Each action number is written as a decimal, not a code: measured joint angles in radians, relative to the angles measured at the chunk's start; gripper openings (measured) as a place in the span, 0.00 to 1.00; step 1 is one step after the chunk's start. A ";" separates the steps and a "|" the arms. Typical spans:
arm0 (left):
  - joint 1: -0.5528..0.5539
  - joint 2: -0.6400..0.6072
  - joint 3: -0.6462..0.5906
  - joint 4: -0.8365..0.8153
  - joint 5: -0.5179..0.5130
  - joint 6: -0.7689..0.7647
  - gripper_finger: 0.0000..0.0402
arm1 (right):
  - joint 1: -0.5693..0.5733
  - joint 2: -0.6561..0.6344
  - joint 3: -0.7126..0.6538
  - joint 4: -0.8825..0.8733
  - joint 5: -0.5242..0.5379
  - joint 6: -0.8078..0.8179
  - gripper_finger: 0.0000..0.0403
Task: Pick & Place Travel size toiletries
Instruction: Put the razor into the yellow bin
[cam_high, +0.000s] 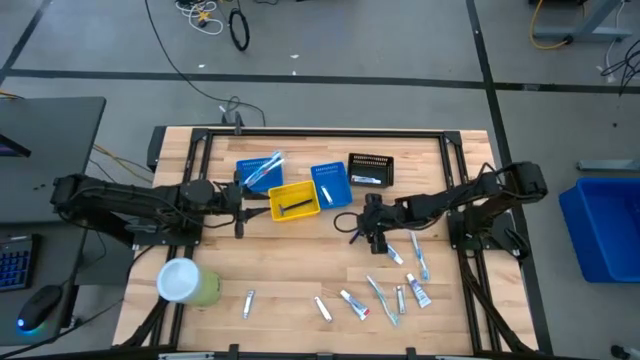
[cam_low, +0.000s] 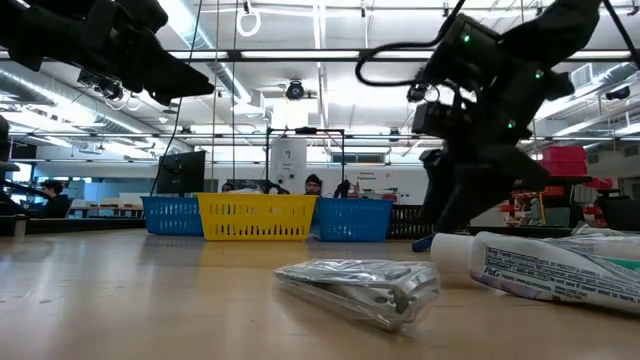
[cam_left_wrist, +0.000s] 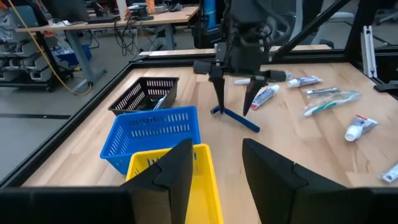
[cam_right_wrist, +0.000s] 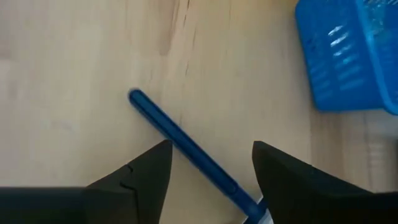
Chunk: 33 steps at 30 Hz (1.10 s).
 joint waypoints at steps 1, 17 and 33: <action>0.000 0.000 0.000 0.000 -0.003 0.000 0.37 | -0.004 0.012 0.000 0.000 -0.002 -0.010 0.58; 0.000 0.000 0.000 0.000 -0.006 0.002 0.37 | -0.022 0.075 0.002 0.025 -0.107 0.103 0.14; -0.001 0.002 0.000 0.076 0.050 -0.246 0.37 | -0.005 0.076 0.000 0.672 -0.074 0.052 0.11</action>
